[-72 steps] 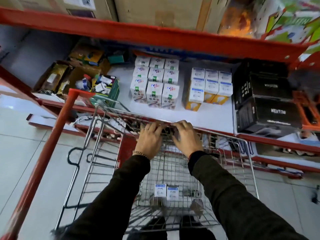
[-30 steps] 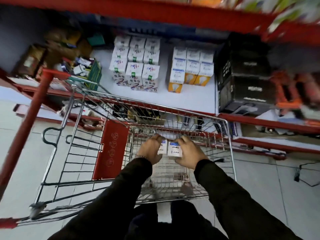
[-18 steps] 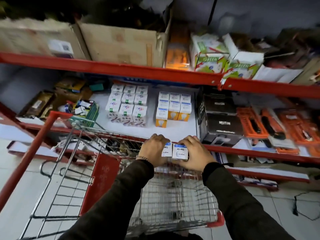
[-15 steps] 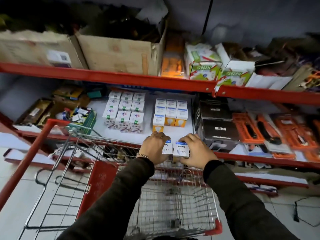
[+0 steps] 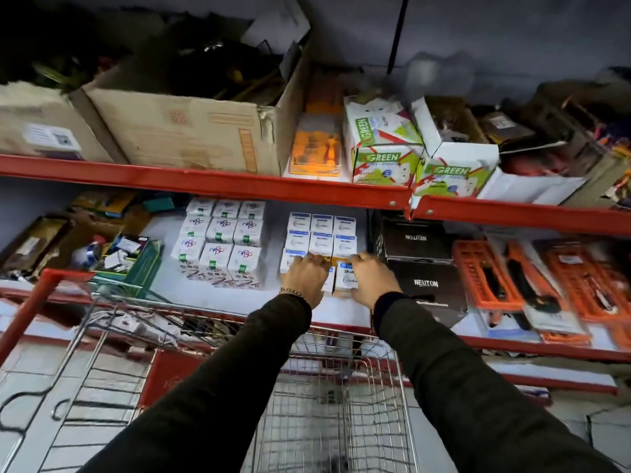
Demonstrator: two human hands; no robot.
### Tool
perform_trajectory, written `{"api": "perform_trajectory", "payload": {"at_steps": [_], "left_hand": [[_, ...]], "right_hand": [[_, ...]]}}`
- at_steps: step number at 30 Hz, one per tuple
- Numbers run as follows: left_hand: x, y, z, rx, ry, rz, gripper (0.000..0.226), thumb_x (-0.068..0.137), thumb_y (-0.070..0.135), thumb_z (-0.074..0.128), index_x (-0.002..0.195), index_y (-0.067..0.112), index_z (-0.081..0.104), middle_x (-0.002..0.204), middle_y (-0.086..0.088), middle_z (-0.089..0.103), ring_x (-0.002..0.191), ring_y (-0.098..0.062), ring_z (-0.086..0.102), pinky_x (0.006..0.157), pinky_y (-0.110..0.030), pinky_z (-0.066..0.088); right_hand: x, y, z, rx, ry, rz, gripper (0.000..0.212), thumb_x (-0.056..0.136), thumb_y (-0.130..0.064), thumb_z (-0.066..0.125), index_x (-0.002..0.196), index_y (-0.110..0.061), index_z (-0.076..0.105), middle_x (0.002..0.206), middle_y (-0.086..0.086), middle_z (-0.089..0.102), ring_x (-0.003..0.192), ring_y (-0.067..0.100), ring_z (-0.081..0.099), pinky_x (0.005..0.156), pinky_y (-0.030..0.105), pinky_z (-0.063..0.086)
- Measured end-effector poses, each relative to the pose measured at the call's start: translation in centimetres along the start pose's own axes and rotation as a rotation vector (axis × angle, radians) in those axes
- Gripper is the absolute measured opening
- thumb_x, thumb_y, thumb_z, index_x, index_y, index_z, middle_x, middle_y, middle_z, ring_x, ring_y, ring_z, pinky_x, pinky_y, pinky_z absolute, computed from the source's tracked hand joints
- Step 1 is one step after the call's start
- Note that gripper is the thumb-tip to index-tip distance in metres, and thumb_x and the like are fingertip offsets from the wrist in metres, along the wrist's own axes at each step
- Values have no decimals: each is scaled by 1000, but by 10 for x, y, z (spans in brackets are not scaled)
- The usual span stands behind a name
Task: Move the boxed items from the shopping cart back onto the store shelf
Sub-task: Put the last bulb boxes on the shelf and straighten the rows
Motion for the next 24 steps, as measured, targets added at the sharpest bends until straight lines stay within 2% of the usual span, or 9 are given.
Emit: {"api": "perform_trajectory", "payload": {"at_steps": [3,6,10,13,15,17,20,22,24], "left_hand": [[8,-1,13,-2,-33,-3,45,87,29,63,129,16,55,132,-5,60,118,-27,58,104,-41,41],[2,0,22,-61,-13,-6,58,88,26,63,141,15,40,144,-5,47,121,-29,56,104,-41,41],[-4,4,32,-122,13,-11,61,90,19,58,145,14,33,154,-7,35,121,-31,57,106,-42,42],[-8,2,37,-149,10,-2,67,93,20,53,152,12,22,161,-8,26,142,-28,37,119,-42,30],[-12,-1,39,-191,4,-4,68,97,24,47,155,11,15,164,-7,16,151,-25,20,124,-43,19],[-18,0,41,-348,89,-22,62,97,22,45,154,11,23,163,-7,22,151,-25,22,124,-42,22],[-30,7,43,-728,393,-139,45,94,11,47,139,11,47,144,-10,50,134,-25,47,110,-36,43],[-37,17,46,-968,528,-323,35,96,9,48,130,10,53,130,-8,56,120,-23,54,102,-34,47],[-42,29,47,-1295,550,-583,28,97,9,49,124,11,53,125,-6,56,110,-20,56,94,-36,51]], "right_hand": [[12,3,10,-25,-46,-2,65,80,-18,75,138,-12,46,135,12,48,126,32,50,97,42,48],[13,6,23,31,-90,8,78,77,-23,78,144,-20,39,138,9,46,125,31,52,96,42,51],[6,7,37,75,-89,15,84,78,-26,79,148,-22,32,142,8,45,120,30,57,92,39,51],[5,7,44,116,-79,16,82,81,-23,75,149,-22,30,146,5,42,122,28,57,96,39,51],[4,6,47,202,-45,15,78,81,-19,74,148,-24,34,148,3,41,129,23,51,105,34,45],[-1,7,49,374,50,56,67,83,-10,68,142,-27,41,148,1,39,133,19,45,110,28,38],[-11,4,54,638,221,214,55,93,-7,54,144,-22,43,150,6,37,132,20,45,108,25,39],[-18,1,62,765,289,335,52,97,-9,51,147,-15,38,153,11,34,132,25,48,107,23,36],[-24,-2,74,909,324,444,51,99,-12,49,148,-12,37,154,12,34,137,27,43,109,23,31]]}}
Point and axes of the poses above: each hand's wrist, its own x-axis towards the middle knuckle, its own z-axis out of the palm, y = z × x, the point moved 1 cm from there along x, towards the middle knuckle
